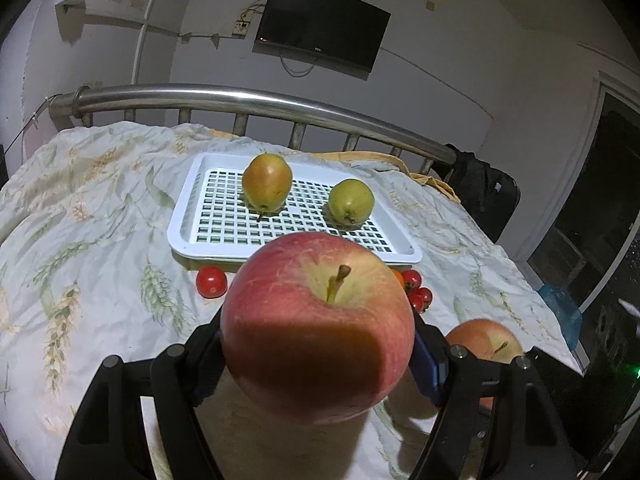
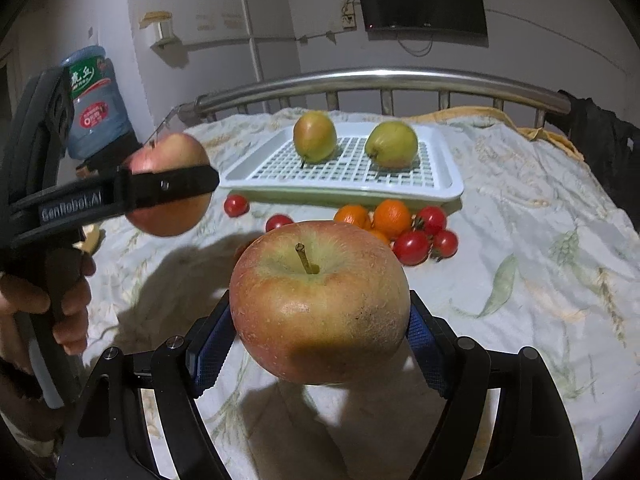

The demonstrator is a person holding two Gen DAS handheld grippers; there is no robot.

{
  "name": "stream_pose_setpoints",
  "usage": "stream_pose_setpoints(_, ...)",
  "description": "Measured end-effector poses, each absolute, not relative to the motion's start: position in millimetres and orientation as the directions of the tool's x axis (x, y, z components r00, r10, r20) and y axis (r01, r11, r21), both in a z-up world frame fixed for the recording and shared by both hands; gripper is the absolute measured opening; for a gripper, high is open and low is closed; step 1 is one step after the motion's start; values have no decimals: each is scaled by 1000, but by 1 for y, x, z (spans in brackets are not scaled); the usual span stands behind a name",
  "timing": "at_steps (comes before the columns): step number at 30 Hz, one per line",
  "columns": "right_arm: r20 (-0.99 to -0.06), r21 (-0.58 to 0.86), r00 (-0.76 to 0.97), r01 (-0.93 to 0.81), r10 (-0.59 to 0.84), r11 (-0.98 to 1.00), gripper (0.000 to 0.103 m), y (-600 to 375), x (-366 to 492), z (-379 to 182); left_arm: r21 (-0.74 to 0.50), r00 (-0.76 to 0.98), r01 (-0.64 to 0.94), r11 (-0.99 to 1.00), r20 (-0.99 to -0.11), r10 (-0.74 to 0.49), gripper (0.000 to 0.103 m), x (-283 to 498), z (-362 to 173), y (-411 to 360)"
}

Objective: Organize fruits
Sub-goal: 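Lift both held red apples and carry them over the tray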

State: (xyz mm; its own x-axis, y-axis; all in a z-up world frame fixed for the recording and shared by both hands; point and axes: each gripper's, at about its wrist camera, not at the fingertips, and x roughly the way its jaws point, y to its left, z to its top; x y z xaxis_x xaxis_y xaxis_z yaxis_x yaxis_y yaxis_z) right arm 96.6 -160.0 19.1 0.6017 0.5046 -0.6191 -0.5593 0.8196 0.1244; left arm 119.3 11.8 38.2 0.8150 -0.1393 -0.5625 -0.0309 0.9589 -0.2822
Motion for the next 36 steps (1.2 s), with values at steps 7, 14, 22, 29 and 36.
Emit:
stream_pose_setpoints(7,-592,113,633,-547,498,829,79,-169,101,37,-280,823,-21,960,-549,-142,78,118,45,9)
stream_pose_setpoints(14,-571,112,656,-533,493,839,79,-175,110,51,-273,830,-9,962,-539,-145,78,120,52,5)
stream_pose_setpoints(22,-559,109,663,-537,498,837,79,-174,119,59,-267,823,-7,964,-550,-146,78,128,50,1)
stream_pose_setpoints(29,-561,117,654,-543,507,831,79,-170,130,62,-255,821,-8,967,-554,-139,78,139,52,3)
stream_pose_setpoints(36,-564,126,648,-545,512,829,79,-164,147,65,-252,821,-26,967,-558,-123,78,154,53,14)
